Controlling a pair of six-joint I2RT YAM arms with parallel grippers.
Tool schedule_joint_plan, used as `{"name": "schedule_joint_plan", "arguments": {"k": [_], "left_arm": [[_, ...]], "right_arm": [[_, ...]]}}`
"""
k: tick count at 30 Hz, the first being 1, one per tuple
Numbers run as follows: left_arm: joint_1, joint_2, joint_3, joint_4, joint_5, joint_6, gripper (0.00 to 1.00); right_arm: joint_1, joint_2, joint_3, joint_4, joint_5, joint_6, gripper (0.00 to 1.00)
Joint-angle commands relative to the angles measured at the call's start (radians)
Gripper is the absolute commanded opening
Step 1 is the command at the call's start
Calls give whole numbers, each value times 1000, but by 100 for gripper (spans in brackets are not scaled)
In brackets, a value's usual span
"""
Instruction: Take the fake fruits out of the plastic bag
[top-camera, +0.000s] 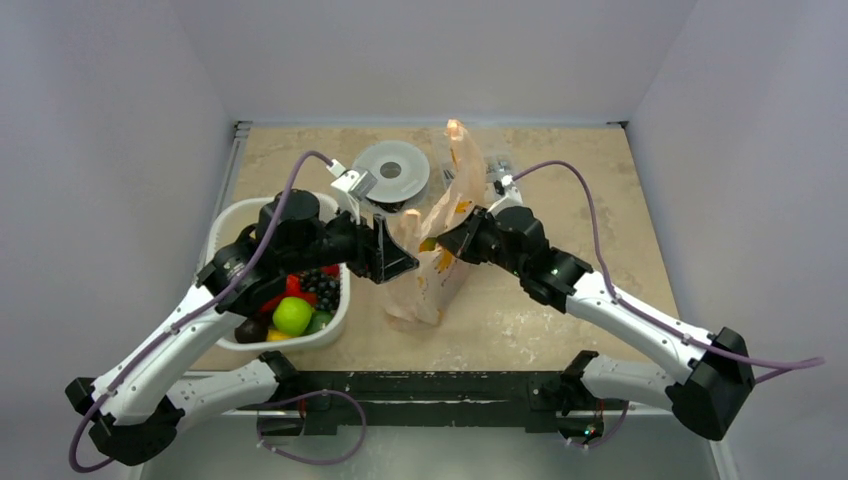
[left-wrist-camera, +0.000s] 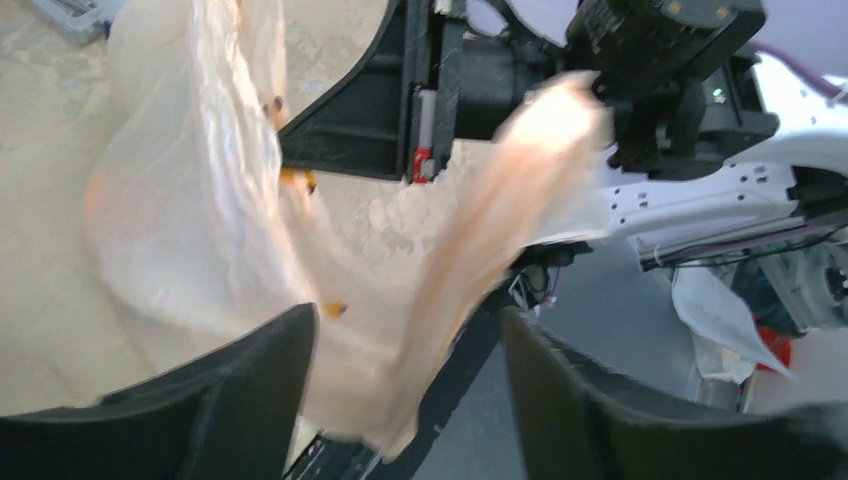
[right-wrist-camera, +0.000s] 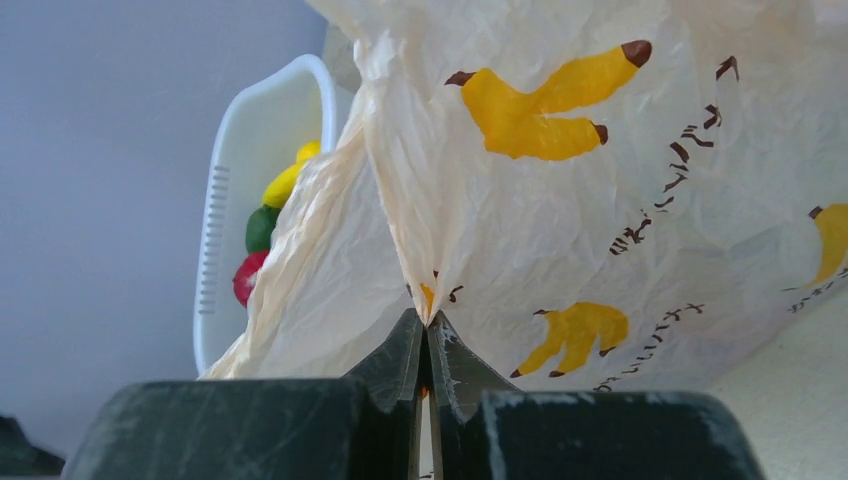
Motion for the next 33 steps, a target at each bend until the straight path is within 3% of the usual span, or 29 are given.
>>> {"name": "schedule_joint_plan", "arguments": {"k": [1, 6, 11, 15, 21, 27, 33], "left_arm": [[0, -58, 105, -145, -47, 137, 79], [22, 47, 357, -349, -185, 222, 96], [45, 210, 596, -452, -303, 230, 97], [90, 323, 628, -466, -300, 200, 97], [104, 319, 454, -332, -321, 152, 95], [107, 361, 358, -295, -325, 152, 98], [106, 412, 252, -227, -231, 130, 97]], "right_arm": [[4, -92, -27, 72, -19, -188, 0], [4, -142, -26, 53, -48, -250, 0], [4, -168, -19, 29, -46, -266, 0], [4, -188, -19, 25, -36, -266, 0], [4, -201, -23, 18, -36, -267, 0], [4, -229, -21, -10, -28, -278, 0], [3, -268, -3, -72, 46, -325, 0]]}}
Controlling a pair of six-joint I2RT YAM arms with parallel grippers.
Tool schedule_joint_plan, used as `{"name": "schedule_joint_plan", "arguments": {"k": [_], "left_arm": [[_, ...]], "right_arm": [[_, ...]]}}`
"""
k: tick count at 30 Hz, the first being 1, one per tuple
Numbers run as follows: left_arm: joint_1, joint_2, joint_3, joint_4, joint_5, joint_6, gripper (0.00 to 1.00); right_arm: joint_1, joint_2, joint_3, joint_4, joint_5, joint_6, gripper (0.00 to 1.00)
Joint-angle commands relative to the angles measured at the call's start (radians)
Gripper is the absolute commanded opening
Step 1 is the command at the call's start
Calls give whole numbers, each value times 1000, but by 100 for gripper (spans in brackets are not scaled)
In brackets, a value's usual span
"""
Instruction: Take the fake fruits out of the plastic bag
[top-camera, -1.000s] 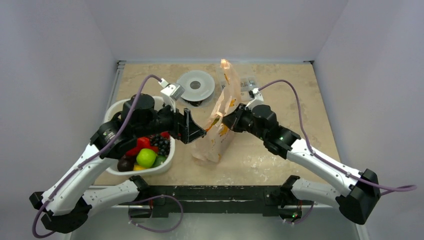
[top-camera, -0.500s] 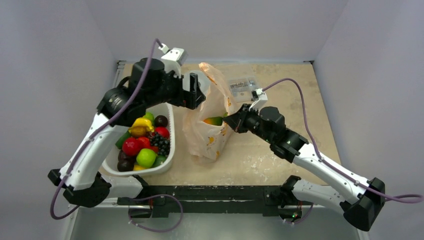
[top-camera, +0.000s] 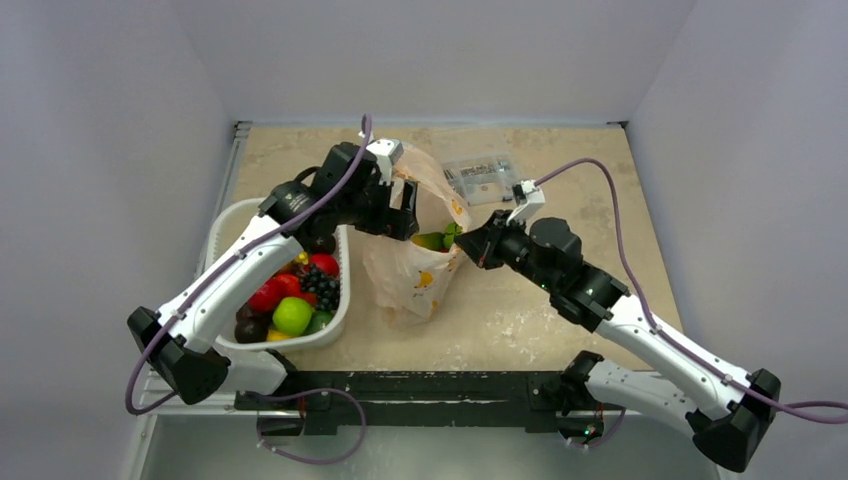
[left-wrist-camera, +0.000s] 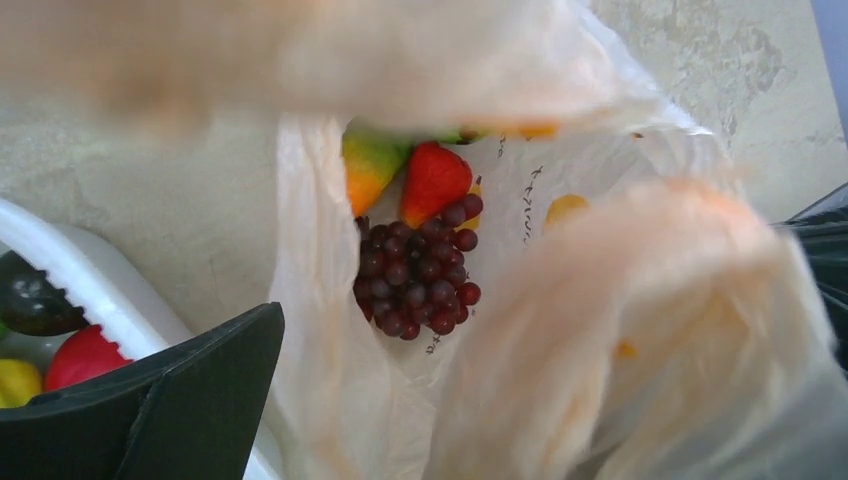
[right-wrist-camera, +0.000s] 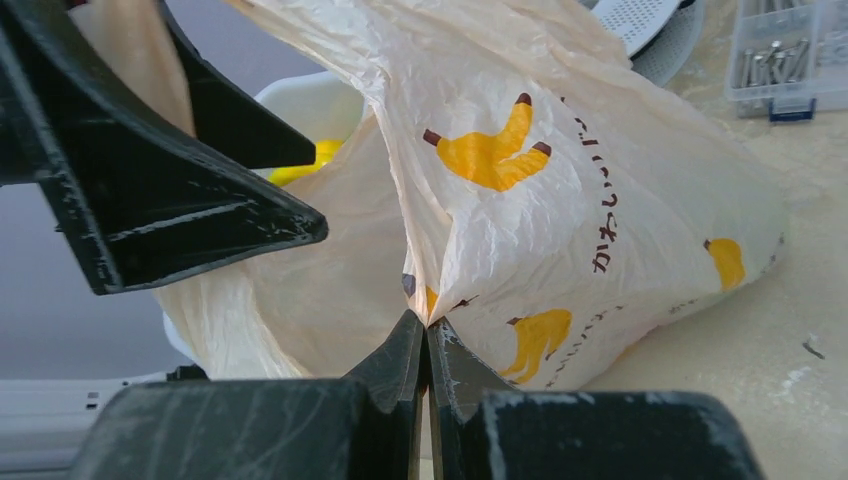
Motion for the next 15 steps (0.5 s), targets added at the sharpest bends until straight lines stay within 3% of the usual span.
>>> {"name": "schedule_joint_plan", "arguments": {"k": [1, 8, 13, 15], "left_arm": [[5, 50, -65, 95, 68, -42, 93], [5, 41, -172, 155, 66, -85, 49], [-4, -21, -262, 247, 157, -146, 26], [-19, -56, -296, 281, 174, -170, 24]], "right_arm": [[0, -40, 46, -53, 100, -70, 0], [-114, 10, 274, -336, 312, -178, 0], [-196, 51, 409, -372, 330, -274, 0], [-197, 74, 454, -363, 291, -326, 0]]}}
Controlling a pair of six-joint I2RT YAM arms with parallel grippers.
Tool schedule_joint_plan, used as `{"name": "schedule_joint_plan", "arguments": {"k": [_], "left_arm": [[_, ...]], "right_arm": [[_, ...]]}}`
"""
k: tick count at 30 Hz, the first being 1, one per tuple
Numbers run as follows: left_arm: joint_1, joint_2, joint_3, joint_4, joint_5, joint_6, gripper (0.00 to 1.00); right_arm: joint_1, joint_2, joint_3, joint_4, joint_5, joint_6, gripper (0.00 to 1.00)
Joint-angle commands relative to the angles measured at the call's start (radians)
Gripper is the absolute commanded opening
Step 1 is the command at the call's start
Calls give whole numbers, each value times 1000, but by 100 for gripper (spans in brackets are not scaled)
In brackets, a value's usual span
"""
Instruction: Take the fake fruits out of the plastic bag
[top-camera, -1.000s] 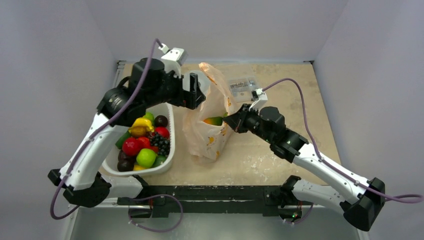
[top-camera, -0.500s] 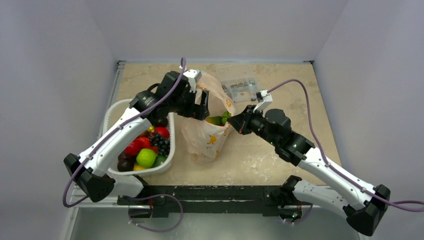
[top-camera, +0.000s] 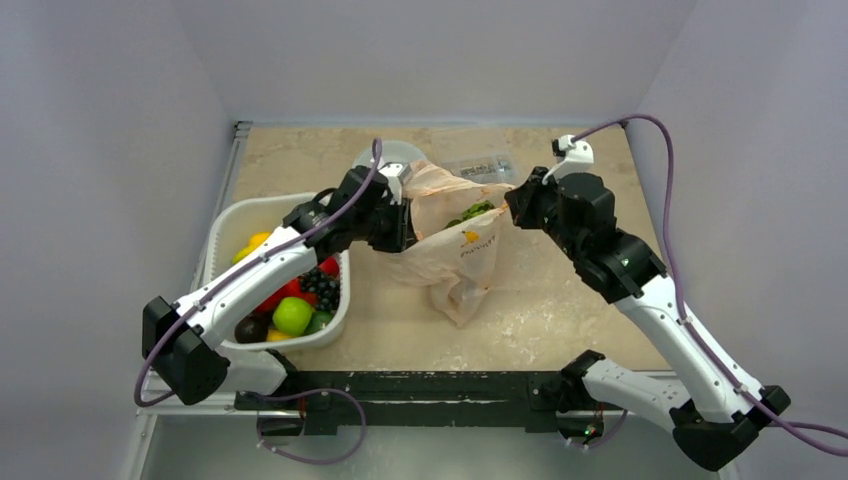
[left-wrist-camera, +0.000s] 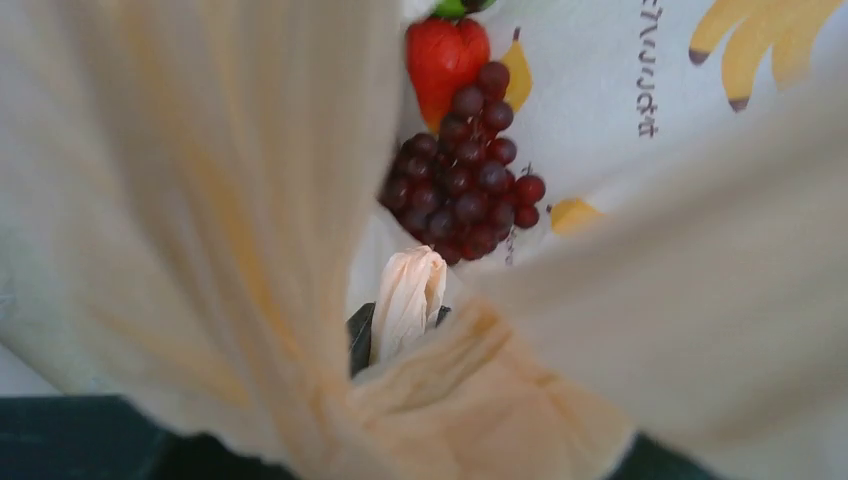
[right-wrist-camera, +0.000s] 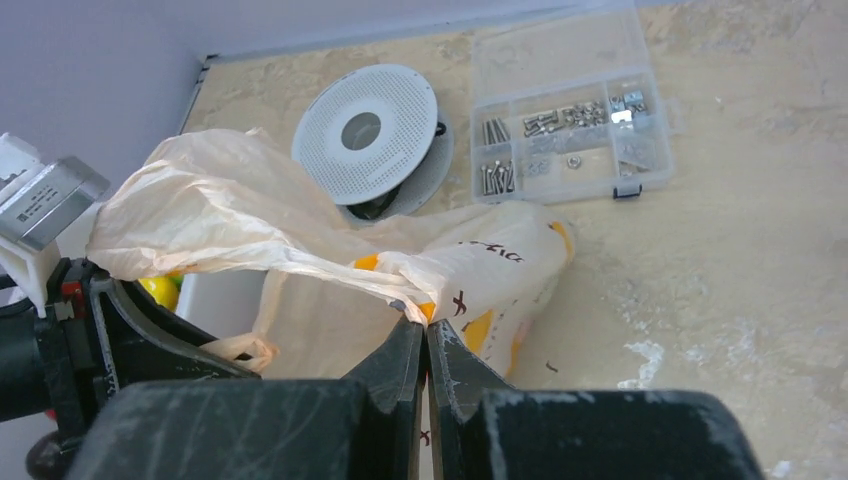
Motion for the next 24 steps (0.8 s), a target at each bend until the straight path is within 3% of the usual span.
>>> {"name": "schedule_joint_plan", "arguments": {"k": [1, 4, 8, 10, 17, 24], "left_arm": [[-29, -106, -68, 77, 47, -57, 24], [-65, -155, -96, 89, 50, -78, 27], [-109, -216, -149, 102, 55, -100, 61], [-114, -261, -189, 109, 60, -116, 73], [-115, -431, -189, 22, 43, -75, 86], [-115, -407, -75, -21, 63, -9, 88]], "right_arm": [[-14, 26, 135, 7, 19, -161, 0], [-15, 39, 142, 29, -62, -228, 0], [-13, 36, 92, 69, -256, -272, 0], [-13, 47, 66, 63, -347, -275, 0], [89, 45, -42, 9, -417, -321, 0], [145, 69, -38, -26, -430, -334, 0]]}}
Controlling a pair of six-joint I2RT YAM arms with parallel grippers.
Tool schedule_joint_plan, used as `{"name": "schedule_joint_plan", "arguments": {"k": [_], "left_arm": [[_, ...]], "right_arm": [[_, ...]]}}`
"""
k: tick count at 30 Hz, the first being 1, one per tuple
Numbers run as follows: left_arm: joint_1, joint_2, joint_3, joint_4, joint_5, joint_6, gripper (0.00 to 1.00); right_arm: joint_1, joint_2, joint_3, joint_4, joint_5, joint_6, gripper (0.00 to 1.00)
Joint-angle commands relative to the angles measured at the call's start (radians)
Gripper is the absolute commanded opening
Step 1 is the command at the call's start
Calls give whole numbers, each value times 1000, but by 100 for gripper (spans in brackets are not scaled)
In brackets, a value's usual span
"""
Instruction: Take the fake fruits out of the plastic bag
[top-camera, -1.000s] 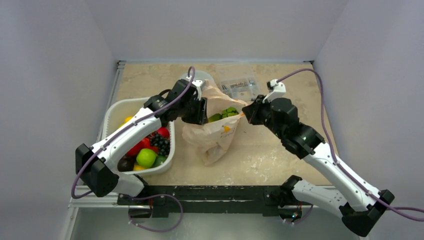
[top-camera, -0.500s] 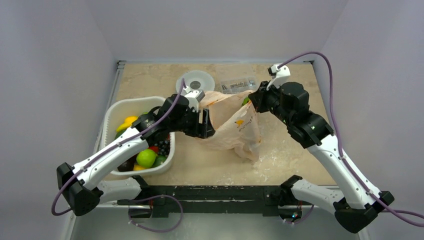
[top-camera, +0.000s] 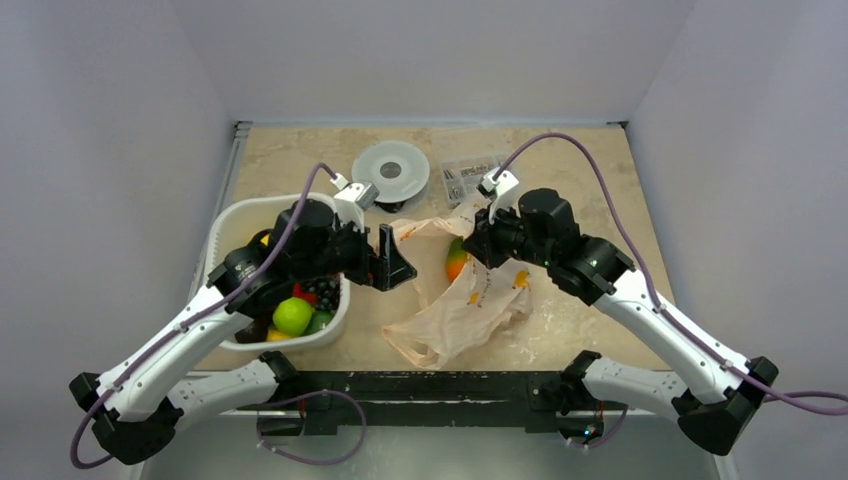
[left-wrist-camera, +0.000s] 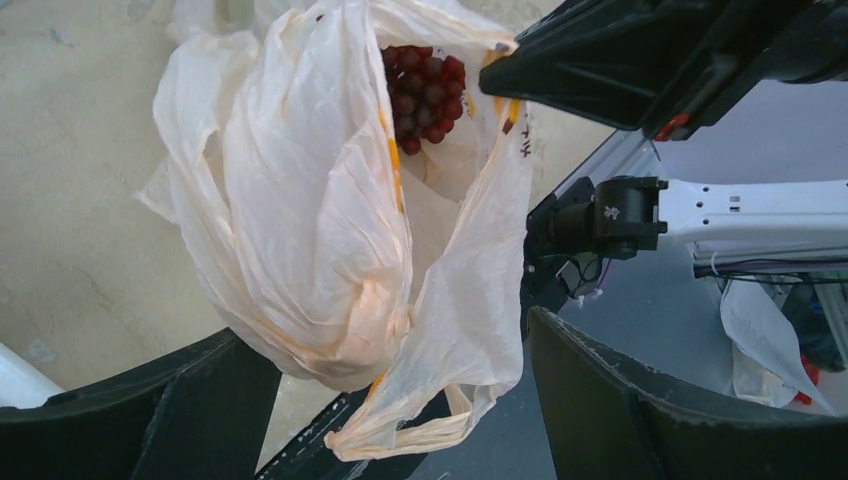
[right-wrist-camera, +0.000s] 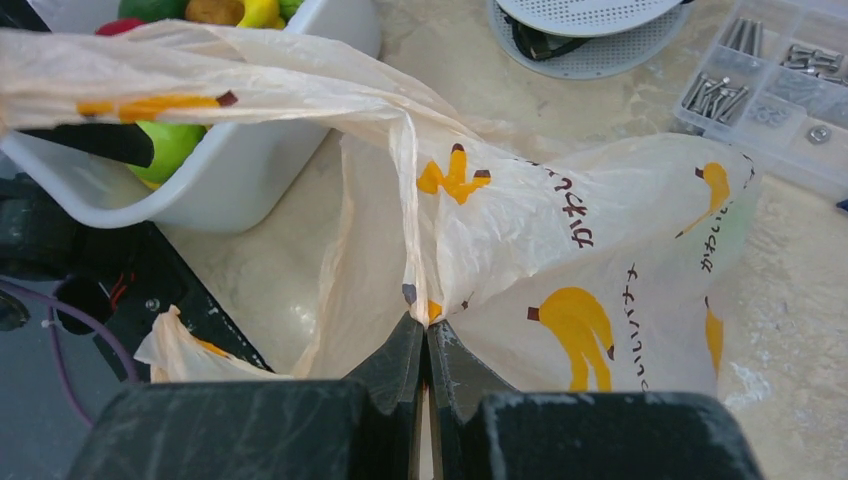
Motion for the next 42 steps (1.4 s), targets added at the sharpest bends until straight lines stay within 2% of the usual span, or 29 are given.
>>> {"name": "schedule_joint_plan", "arguments": {"k": [1, 4, 7, 10, 13, 15, 21, 25, 29, 34, 37, 39, 41, 42], "left_arm": [[-2, 39, 73, 12, 25, 58, 88], [-7, 106, 100, 20, 72, 63, 86], [-27, 142, 86, 50, 37, 55, 83], [-27, 156, 69, 65, -23, 45, 82], [-27, 170, 61, 84, -29, 48, 77], [-27, 185, 59, 101, -12, 46, 75], [-27, 223, 31, 173, 37, 24, 74], [-27, 234, 19, 185, 51, 16, 74], [-27, 226, 0, 192, 58, 8, 75], [-27, 243, -31, 211, 72, -6, 77], [-28, 265, -66, 250, 68, -37, 79], [-28, 295, -88, 292, 64, -72, 83], [-28, 332, -107, 341, 55, -123, 85], [-27, 350, -119, 374, 60, -148, 86]], "right_arm": [[14, 9, 20, 6, -50, -34, 0], [16, 17, 38, -10, -38, -33, 0], [18, 18, 56, -35, -11, -21, 1], [22, 36, 102, -117, 112, 43, 3], [32, 75, 161, -303, 332, 197, 18], [55, 101, 175, -377, 385, 264, 27], [138, 99, 99, -370, 429, 427, 76], [194, 128, 64, -395, 524, 545, 98], [240, 146, 67, -478, 645, 623, 99], [243, 133, 29, -490, 654, 609, 99], [243, 102, -33, -432, 608, 572, 98], [245, 56, -97, -335, 548, 527, 88], [245, 12, -157, -241, 505, 514, 73], [246, -7, -179, -209, 496, 511, 61]]}}
